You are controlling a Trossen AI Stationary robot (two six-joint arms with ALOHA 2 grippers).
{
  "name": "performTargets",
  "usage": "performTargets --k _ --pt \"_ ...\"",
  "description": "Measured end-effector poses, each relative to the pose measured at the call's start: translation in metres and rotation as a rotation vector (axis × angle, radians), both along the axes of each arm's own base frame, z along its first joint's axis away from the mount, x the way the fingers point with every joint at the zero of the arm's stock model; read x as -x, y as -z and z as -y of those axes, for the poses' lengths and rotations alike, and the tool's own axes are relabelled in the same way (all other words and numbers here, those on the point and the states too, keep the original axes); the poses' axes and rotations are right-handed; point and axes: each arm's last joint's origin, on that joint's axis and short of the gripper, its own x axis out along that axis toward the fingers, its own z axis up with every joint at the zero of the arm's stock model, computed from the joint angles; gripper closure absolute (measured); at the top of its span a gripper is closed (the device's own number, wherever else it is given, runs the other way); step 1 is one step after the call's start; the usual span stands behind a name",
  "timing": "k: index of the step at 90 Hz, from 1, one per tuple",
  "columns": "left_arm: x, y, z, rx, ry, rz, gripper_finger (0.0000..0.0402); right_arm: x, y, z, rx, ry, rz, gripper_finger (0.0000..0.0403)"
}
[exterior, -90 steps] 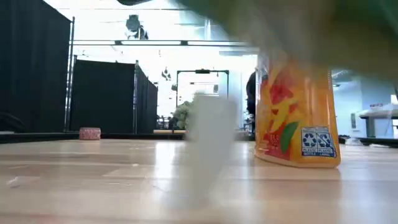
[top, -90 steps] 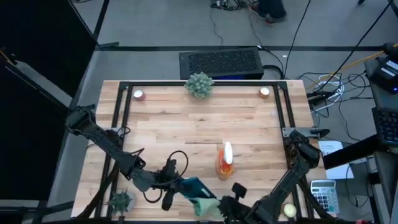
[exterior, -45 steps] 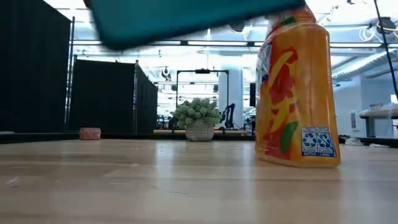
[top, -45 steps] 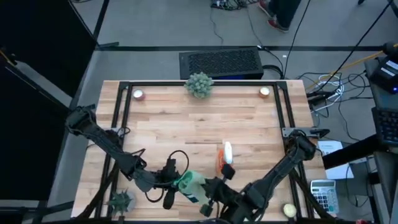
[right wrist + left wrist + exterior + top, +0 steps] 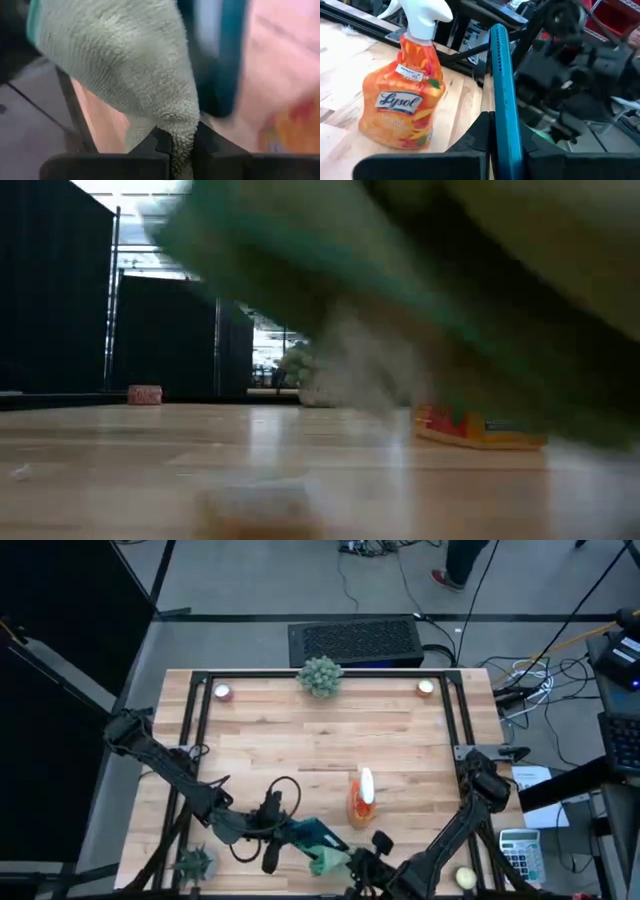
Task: Apply microfiber cloth
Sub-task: Wipe the back of the cellphone with a microfiber cloth
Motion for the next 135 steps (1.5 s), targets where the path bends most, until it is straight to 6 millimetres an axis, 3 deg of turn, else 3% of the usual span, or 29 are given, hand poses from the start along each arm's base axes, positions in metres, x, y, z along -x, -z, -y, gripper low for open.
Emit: performTargets --k 17,30,41,52,69,90,110,135 --pt "0.006 0.003 -0.004 -0.192 0.035 -0.067 0.0392 0.028 0.012 -0.019 -0.089 -0.036 -0.077 0.0394" --pt "0.009 -0.002 -0.015 -0.542 -0.048 -0.175 0.0393 0.045 0.012 -0.032 -0.072 -0.086 -0.065 0.0394" --pt "0.006 0.008 -0.034 -0.822 -0.098 -0.318 0.0393 0.047 0.013 -0.035 -0.052 -0.079 -0.024 0.0390" --pt "0.004 0.023 -0.061 -0.950 -0.145 -0.470 0.0393 0.047 0.017 -0.036 -0.042 -0.073 -0.013 0.0387" --pt "-0.002 0.044 -0.095 -1.076 -0.205 -0.632 0.0393 0.043 0.037 -0.038 -0.014 -0.063 -0.035 0.0386" --pt "-0.007 0.073 -0.119 -1.117 -0.156 -0.740 0.0392 0.038 0.064 -0.039 0.025 -0.053 -0.069 0.0385" --pt "-0.006 0.093 -0.128 -1.110 -0.143 -0.796 0.0365 0.030 0.068 -0.033 0.079 -0.087 -0.100 0.0385" --pt "-0.006 0.097 -0.129 -1.071 -0.078 -0.810 0.0297 0.020 0.068 -0.025 0.147 -0.130 -0.132 0.0385"
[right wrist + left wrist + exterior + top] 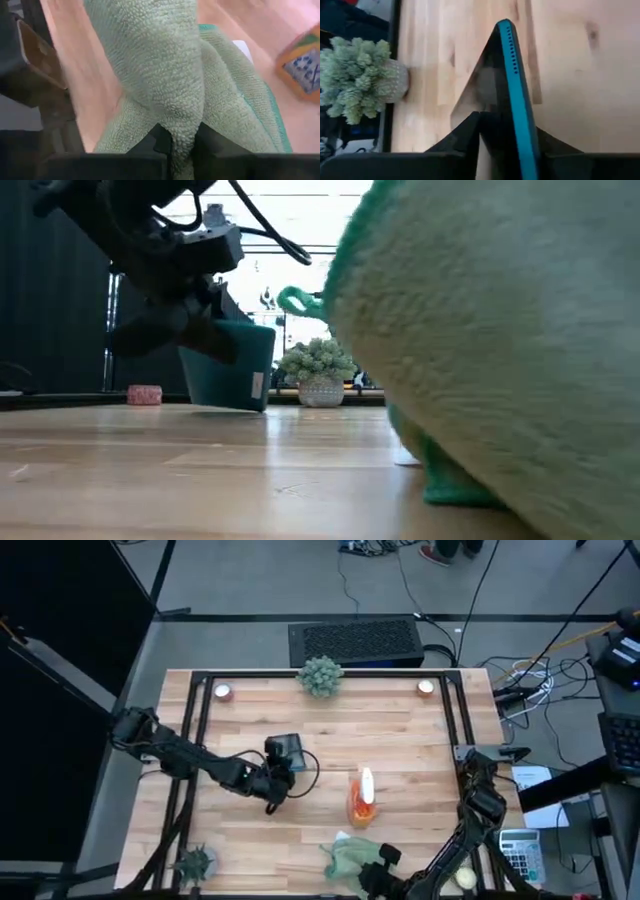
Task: Apply microfiber cloth
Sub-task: Wipe the back of the cellphone with a microfiber cloth
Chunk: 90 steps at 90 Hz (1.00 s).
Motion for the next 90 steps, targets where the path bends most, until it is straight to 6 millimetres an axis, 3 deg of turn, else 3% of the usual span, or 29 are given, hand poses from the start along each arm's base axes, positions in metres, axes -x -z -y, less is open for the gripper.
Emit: performTargets --k 25,60,71,90 --pt "0.004 0.003 0.000 0.029 0.028 -0.071 0.0227 -0.003 0.000 0.002 0.007 -0.001 -0.008 0.0385" --pt "0.009 0.004 0.003 0.103 -0.049 -0.067 0.0218 0.000 -0.001 -0.001 -0.003 -0.008 -0.002 0.0383" --pt "0.006 -0.015 0.018 0.216 -0.082 -0.010 0.0218 -0.001 0.000 -0.002 -0.037 -0.012 -0.016 0.0361" --pt "0.012 -0.065 0.056 0.419 -0.074 0.125 0.0219 0.000 0.000 -0.002 -0.039 -0.017 -0.042 0.0295"
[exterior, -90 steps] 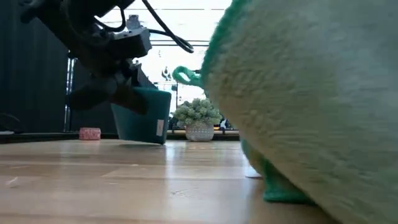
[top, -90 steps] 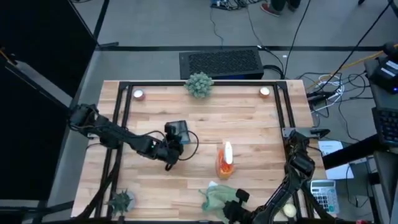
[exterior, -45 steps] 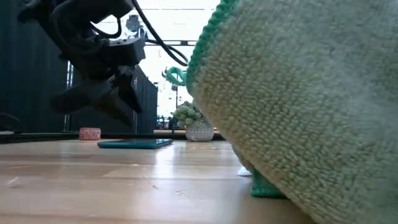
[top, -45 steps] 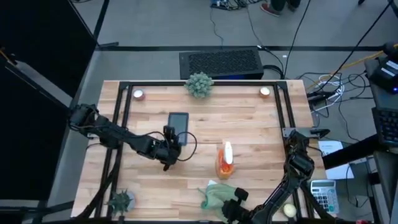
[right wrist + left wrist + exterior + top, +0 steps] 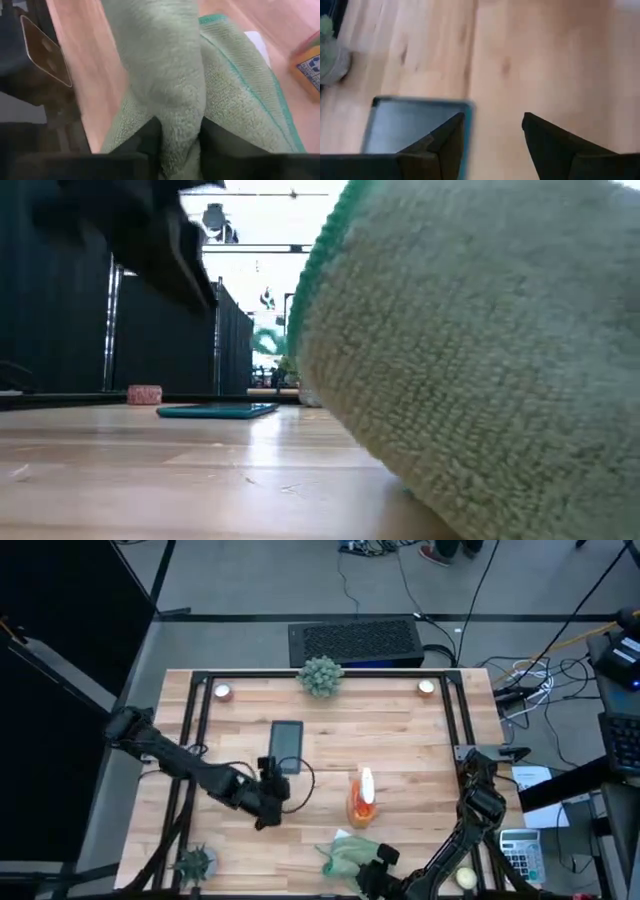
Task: Apply microfiber cloth
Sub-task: Wipe the back of the cellphone with a microfiber cloth
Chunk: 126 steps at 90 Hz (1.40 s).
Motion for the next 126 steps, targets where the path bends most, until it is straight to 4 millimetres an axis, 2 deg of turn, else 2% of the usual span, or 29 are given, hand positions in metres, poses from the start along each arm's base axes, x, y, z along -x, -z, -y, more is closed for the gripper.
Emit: performTargets --k 11,21,28,40,54,68,75,81,89,108,126 --pt "0.009 -0.023 0.016 0.082 0.017 0.074 0.0219 0.003 0.002 0.003 -0.023 -0.008 -0.116 0.0270" --pt "0.014 -0.028 0.023 0.116 0.021 0.093 0.0219 0.005 0.000 0.008 -0.054 0.020 -0.195 0.0272" --pt "0.016 -0.028 0.027 0.115 0.034 0.090 0.0219 0.008 -0.001 0.009 -0.047 0.039 -0.213 0.0299" --pt "0.018 -0.029 0.033 0.126 0.056 0.105 0.0219 0.015 -0.011 0.014 -0.084 0.077 -0.288 0.0381" --pt "0.018 -0.037 0.045 0.160 0.112 0.197 0.0219 0.035 -0.042 0.024 -0.098 0.193 -0.346 0.0385" --pt "0.021 -0.037 0.049 0.185 0.106 0.203 0.0219 0.059 -0.080 0.049 -0.013 0.392 -0.393 0.0395" --pt "0.023 -0.038 0.052 0.191 0.113 0.210 0.0219 0.066 -0.097 0.060 -0.004 0.497 -0.362 0.0397" --pt "0.023 -0.039 0.055 0.194 0.132 0.226 0.0219 0.072 -0.103 0.069 -0.024 0.506 -0.313 0.0397" --pt "0.023 -0.042 0.058 0.210 0.146 0.255 0.0219 0.078 -0.099 0.085 -0.061 0.562 -0.287 0.0397" --pt "0.020 -0.044 0.058 0.226 0.141 0.279 0.0219 0.099 -0.061 0.113 -0.123 0.695 -0.273 0.0388" --pt "0.016 -0.045 0.053 0.235 0.112 0.291 0.0219 0.107 -0.039 0.130 -0.187 0.721 -0.245 0.0316"
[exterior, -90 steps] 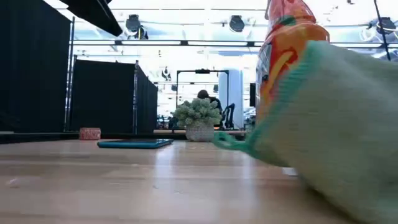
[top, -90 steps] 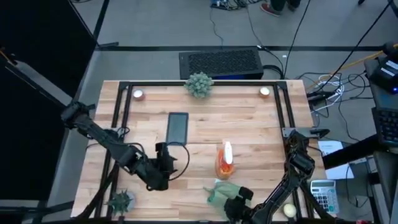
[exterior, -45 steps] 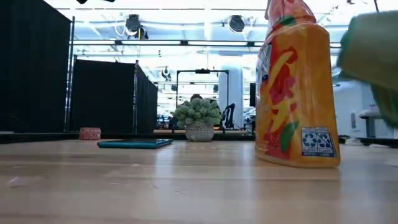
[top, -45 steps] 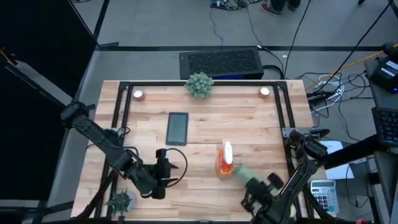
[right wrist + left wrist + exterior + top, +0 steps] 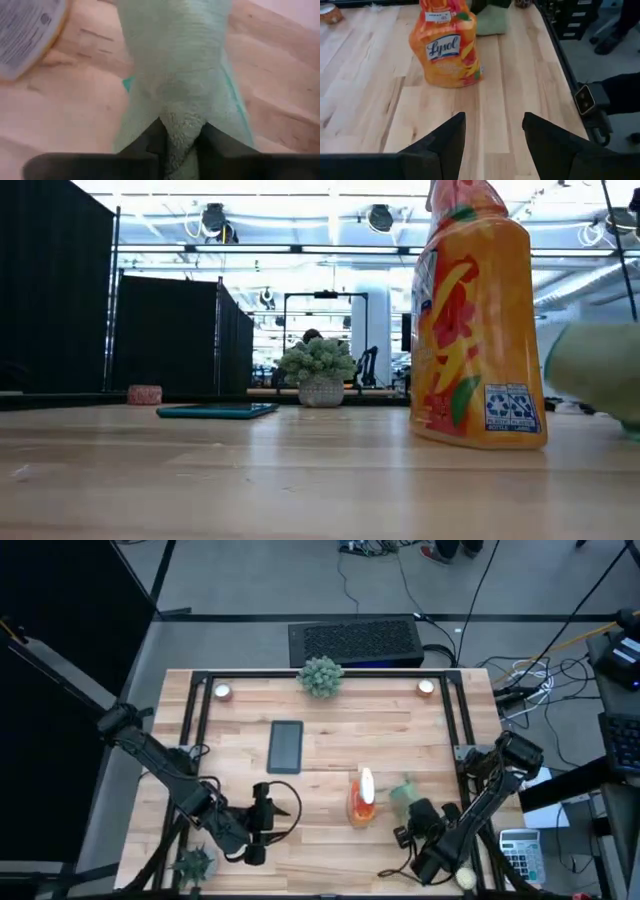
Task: Apply microfiber cloth
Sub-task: Wipe the back of the cellphone with a microfiber cloth
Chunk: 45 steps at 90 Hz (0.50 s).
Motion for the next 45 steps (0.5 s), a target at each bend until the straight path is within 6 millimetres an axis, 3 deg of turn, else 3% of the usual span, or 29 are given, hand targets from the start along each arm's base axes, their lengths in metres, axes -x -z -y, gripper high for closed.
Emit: performTargets --k 22,45 --pt "-0.013 0.001 -0.015 0.042 -0.092 0.013 0.0219 0.006 0.002 0.002 0.023 -0.064 -0.019 0.0208" --pt "-0.029 -0.006 -0.033 0.093 -0.172 0.086 0.0219 0.003 -0.011 -0.008 0.032 -0.185 -0.013 0.0175"
